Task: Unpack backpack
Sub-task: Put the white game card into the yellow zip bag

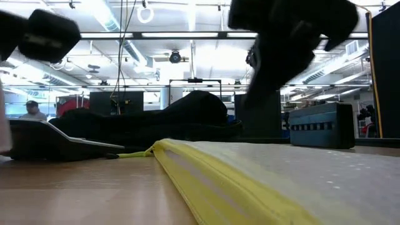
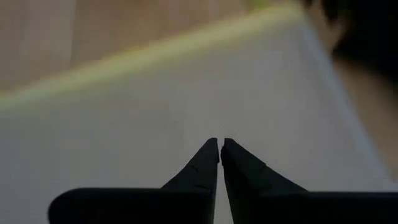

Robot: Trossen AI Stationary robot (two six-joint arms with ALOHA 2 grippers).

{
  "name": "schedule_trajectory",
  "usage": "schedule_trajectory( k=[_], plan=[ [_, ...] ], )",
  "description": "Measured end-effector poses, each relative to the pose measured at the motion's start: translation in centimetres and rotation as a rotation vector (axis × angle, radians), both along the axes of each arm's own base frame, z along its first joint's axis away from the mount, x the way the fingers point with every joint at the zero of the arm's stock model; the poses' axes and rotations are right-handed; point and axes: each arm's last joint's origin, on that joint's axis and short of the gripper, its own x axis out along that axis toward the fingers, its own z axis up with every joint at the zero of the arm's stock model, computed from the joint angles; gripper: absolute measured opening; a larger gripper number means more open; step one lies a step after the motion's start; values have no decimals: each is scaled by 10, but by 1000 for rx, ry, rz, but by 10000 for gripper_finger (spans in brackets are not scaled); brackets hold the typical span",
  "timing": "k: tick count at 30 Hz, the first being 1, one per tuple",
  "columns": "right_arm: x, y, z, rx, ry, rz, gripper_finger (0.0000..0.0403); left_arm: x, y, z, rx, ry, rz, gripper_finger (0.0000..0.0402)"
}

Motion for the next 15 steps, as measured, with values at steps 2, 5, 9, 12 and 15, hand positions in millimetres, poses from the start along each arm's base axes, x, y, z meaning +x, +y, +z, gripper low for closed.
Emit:
schedule_trajectory(
  k=[2,5,9,12,15],
  plan=[
    [3,5,9,-64,-48,-8,1,1,-2,4,6,-17,-10,33],
    [4,19,29,-182,-130,-38,1,3,-5,9,10,-42,-8,28],
    [2,47,67,-273,-271,-71,0,3,-5,11,18,-51,-1,28],
    [-2,64,83,-254,-329,-56,0,2,-5,10,21,-52,2,28],
    [-4,69,84,-227,-334,-44,0,2,-4,10,37,-61,11,28]
  ],
)
